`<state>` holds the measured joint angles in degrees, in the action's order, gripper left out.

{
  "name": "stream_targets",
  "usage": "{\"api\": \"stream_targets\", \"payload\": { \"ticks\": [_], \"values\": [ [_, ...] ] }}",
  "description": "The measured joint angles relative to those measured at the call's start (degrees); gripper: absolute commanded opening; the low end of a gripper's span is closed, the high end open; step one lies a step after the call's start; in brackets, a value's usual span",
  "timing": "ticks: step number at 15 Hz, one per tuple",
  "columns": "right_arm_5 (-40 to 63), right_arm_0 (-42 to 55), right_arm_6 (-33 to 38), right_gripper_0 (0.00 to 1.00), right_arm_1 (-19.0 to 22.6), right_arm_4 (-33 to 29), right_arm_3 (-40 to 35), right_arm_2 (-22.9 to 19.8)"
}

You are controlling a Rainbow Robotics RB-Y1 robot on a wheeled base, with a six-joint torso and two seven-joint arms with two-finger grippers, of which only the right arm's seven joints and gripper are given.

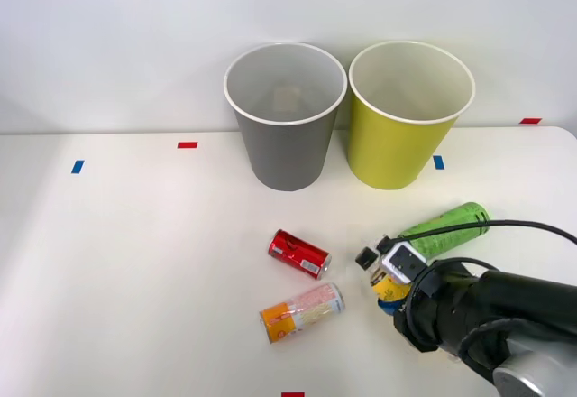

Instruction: Put cans in the gray bin, plastic bottles in the light green bin

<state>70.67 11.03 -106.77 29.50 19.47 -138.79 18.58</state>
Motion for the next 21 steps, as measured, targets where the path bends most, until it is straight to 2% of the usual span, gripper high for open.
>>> {"api": "stream_targets", "payload": {
  "ticks": [4,6,9,11,14,18,21],
  "values": [
    [-3.8,3.0,-3.5,0.00,-2.6,7.4,-4.8,-5.8],
    [-8.0,3.6,-8.4,0.00,-4.6,11.4,-5.0,-7.8],
    [-12.2,3.8,-12.5,0.00,-9.2,22.5,-4.9,-11.7],
    [-16.0,3.8,-14.2,0.00,-12.6,27.2,-5.0,-13.8],
    [-22.0,2.2,-15.2,0.00,-16.7,28.9,-5.0,-14.3],
    [-22.8,-2.7,-14.7,0.00,-24.1,29.1,-4.9,-16.4],
    [-22.8,-8.0,-14.1,0.00,-27.7,29.3,-2.6,-18.4]
  ]
}}
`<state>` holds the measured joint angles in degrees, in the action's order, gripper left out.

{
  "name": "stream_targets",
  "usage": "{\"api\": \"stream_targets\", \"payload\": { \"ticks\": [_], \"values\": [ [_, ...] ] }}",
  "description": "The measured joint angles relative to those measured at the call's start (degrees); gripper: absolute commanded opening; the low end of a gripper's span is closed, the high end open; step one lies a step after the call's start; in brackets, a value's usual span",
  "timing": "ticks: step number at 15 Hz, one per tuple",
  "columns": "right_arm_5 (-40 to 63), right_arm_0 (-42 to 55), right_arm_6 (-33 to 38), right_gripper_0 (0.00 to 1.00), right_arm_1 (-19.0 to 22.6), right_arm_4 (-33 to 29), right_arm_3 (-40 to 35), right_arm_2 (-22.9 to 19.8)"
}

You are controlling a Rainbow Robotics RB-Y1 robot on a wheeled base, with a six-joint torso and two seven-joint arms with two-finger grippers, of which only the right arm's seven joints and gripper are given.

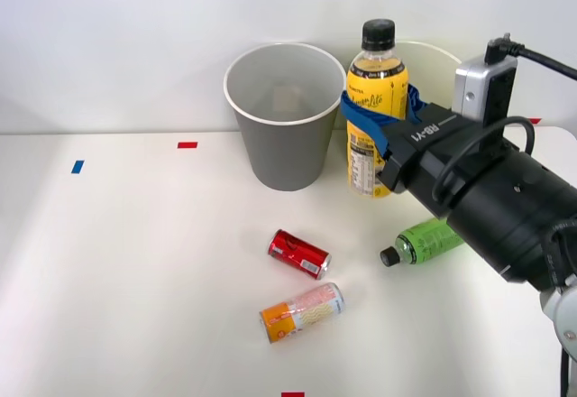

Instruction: Put cans in the gray bin, plastic bottles in the light green bin

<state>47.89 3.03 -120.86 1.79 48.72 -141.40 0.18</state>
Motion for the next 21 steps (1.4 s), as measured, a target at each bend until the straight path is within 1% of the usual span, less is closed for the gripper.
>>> {"api": "stream_targets", "payload": {
  "ticks": [2,6,8,11,15,17,21],
  "values": [
    [-0.3,-6.3,0.1,0.00,-2.0,0.1,4.8,-2.3],
    [-2.9,-16.9,0.2,0.00,-2.8,0.0,13.3,-7.3],
    [-6.8,-20.4,-0.1,0.00,-2.8,-1.3,18.5,-8.1],
    [-12.4,-25.6,0.1,0.00,-2.8,-5.8,25.7,-8.6],
    [-17.3,-32.1,-0.5,0.00,-2.8,-8.5,35.9,-10.3],
    [-18.4,-34.0,-0.4,0.00,-2.8,-11.4,39.0,-11.0],
    [-20.7,-36.4,-0.6,0.00,-2.8,-11.9,44.2,-12.1]
  ]
}}
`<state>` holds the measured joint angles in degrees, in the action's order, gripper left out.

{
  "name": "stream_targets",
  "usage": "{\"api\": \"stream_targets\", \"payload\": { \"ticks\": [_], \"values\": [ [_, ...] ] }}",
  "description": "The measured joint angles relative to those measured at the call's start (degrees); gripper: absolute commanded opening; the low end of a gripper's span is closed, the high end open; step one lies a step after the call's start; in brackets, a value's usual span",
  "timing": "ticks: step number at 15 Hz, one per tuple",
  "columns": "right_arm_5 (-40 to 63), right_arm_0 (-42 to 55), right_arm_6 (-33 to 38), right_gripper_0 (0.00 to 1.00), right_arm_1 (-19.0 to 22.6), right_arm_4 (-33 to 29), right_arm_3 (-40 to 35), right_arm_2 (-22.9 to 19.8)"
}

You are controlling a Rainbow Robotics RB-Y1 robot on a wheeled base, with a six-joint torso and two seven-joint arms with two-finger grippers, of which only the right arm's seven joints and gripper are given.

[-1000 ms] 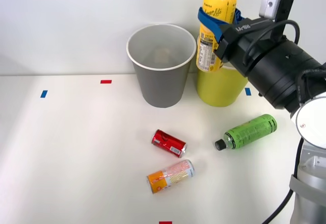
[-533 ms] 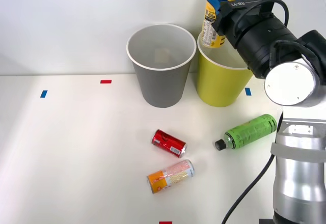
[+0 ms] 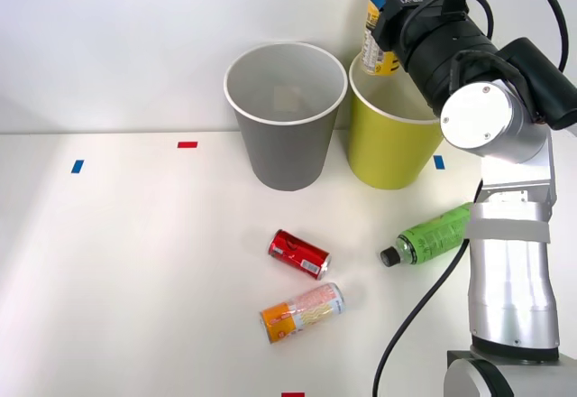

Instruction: Put cans in the gray bin, plastic bottles in the light green bin

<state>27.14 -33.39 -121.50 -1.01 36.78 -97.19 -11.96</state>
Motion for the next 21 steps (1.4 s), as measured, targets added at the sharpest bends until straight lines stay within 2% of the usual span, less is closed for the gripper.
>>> {"api": "stream_targets", "payload": {
  "ticks": [6,8,9,12,15,18,21],
  "values": [
    [-0.6,-0.3,-0.4,0.01,0.0,-0.6,0.8,-0.3],
    [-0.6,-0.2,-0.5,0.92,0.0,-0.6,0.8,-0.3],
    [-0.7,-0.2,-0.6,1.00,0.0,-0.6,0.8,-0.4],
    [-1.2,-0.2,-1.4,1.00,0.0,-0.6,0.8,-0.8],
    [-2.5,-0.1,-2.6,1.00,0.0,-0.2,0.7,0.8],
    [-2.7,2.0,-3.8,1.00,0.8,3.5,-0.7,2.1],
    [-3.1,10.8,-4.7,1.00,3.5,9.7,-8.5,5.7]
  ]
}}
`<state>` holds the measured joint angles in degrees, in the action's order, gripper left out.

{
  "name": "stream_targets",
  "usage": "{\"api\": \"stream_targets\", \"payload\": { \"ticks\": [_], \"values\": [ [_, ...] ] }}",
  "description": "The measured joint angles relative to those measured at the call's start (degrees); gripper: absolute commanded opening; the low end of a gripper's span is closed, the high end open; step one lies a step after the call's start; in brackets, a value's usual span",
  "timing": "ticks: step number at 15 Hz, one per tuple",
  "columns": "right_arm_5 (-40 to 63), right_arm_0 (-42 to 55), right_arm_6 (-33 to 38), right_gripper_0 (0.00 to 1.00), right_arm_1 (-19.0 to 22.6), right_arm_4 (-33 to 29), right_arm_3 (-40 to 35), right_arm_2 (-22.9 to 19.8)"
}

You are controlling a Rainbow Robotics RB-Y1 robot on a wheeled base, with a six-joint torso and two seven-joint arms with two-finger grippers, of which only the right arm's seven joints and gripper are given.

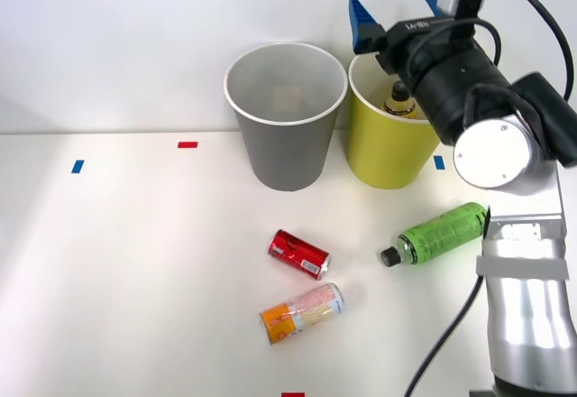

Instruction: Put cans in the gray bin, plastic bottles in the light green bin

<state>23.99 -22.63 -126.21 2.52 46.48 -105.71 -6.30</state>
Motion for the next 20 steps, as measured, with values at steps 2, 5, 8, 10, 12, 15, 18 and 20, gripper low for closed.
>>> {"api": "stream_targets", "payload": {
  "ticks": [2,5,8,10,12,15,18,20],
  "values": [
    [-1.1,7.4,-0.3,1.00,2.3,4.5,-7.3,3.0],
    [-3.4,18.7,-0.4,1.00,6.4,9.1,-16.9,6.2],
    [-11.3,28.8,-0.4,1.00,10.4,10.9,-21.7,10.2],
    [-19.0,35.0,-0.5,1.00,12.6,11.1,-22.7,13.9],
    [-25.9,41.8,-0.8,1.00,14.4,11.1,-23.0,17.8],
    [-30.3,49.0,-1.9,1.00,15.9,10.2,-23.1,20.3],
    [-31.3,52.0,-2.7,1.00,15.5,9.0,-23.0,20.3],
    [-31.4,54.1,-2.9,1.00,14.7,7.9,-23.0,19.7]
  ]
}}
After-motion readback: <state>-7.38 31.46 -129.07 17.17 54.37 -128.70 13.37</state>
